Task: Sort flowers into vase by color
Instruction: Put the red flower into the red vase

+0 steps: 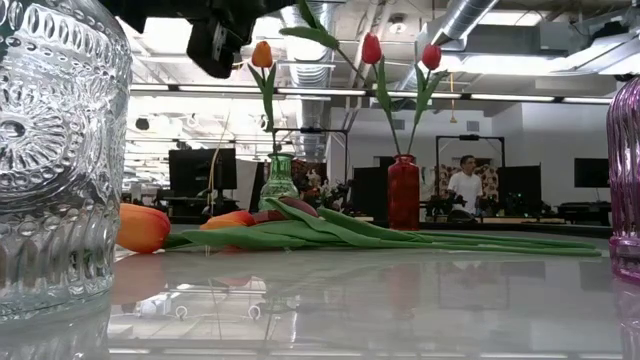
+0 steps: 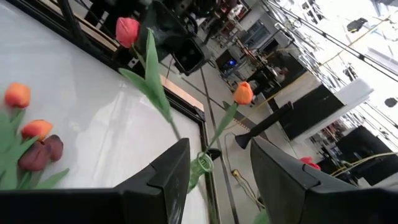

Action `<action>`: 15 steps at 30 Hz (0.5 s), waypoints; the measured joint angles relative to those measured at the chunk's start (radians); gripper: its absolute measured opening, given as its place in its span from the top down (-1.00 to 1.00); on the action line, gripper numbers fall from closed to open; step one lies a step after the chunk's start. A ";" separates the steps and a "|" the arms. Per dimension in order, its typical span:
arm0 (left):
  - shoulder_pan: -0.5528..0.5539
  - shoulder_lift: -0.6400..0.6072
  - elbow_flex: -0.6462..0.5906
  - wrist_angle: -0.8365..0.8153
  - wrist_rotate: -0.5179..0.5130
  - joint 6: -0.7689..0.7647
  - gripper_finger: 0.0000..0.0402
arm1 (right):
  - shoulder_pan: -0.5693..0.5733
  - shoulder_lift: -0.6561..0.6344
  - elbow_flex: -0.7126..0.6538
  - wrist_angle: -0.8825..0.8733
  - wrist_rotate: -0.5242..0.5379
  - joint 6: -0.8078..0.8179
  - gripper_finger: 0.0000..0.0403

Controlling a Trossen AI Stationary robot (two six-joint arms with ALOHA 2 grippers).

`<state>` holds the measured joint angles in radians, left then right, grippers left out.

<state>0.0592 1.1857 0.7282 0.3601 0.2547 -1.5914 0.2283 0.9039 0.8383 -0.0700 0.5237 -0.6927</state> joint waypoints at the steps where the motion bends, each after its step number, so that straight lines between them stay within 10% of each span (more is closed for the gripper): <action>1: -0.006 0.018 0.017 0.005 0.008 -0.009 0.99 | 0.000 0.000 0.000 0.000 0.000 0.000 0.03; 15: -0.012 0.368 0.367 0.002 0.242 -0.021 0.99 | 0.026 0.000 0.000 -0.008 -0.003 0.004 0.03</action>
<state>0.0474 1.5540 1.0953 0.3616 0.4971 -1.6127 0.2542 0.9039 0.8383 -0.0776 0.5209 -0.6891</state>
